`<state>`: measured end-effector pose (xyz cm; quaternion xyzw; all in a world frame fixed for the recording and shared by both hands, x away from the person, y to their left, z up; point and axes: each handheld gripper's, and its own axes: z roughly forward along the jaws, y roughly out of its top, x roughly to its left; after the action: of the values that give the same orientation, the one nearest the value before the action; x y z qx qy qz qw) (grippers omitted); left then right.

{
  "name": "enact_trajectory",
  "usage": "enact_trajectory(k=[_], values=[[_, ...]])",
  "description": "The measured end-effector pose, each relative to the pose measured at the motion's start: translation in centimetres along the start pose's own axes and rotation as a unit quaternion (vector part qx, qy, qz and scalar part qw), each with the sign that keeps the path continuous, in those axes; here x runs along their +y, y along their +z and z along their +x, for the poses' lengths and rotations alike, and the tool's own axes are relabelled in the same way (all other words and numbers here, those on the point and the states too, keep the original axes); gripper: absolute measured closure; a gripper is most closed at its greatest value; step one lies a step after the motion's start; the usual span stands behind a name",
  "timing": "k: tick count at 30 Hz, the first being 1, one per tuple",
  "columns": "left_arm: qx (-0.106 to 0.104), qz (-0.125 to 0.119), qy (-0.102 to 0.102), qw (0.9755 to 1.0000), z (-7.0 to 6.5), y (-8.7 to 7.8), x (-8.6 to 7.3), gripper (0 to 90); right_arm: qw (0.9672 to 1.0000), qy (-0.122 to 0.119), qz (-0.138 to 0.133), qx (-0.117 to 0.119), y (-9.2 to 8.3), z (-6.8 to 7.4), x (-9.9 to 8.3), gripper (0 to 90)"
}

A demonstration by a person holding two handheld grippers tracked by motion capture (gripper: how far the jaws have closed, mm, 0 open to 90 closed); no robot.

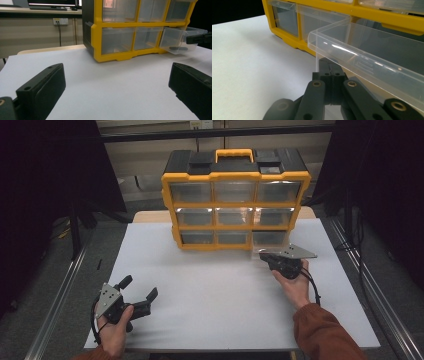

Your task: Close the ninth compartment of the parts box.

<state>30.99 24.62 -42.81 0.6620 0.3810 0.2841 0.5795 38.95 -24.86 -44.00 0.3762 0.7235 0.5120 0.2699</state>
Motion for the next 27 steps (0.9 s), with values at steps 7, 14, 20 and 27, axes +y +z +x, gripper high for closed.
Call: enact_trajectory(k=[7,14,20,27], values=[[0.001,-0.002,-0.002,1.0,0.0,-0.1,0.0,0.9,0.9999,-0.006,-0.001,0.009,0.6,0.1,0.3,90.0],[0.002,-0.001,-0.001,1.0,0.0,-0.1,0.0,0.9,0.9999,-0.011,0.002,0.012,0.9,0.1,0.3,90.0],[0.002,0.0,-0.002,1.0,0.0,-0.1,0.0,0.9,0.9999,-0.009,0.003,0.012,1.0,0.1,0.4,90.0],[0.003,0.0,-0.001,1.0,0.0,-0.1,0.0,0.9,0.9999,-0.011,0.002,0.008,1.3,0.1,0.4,90.0]])
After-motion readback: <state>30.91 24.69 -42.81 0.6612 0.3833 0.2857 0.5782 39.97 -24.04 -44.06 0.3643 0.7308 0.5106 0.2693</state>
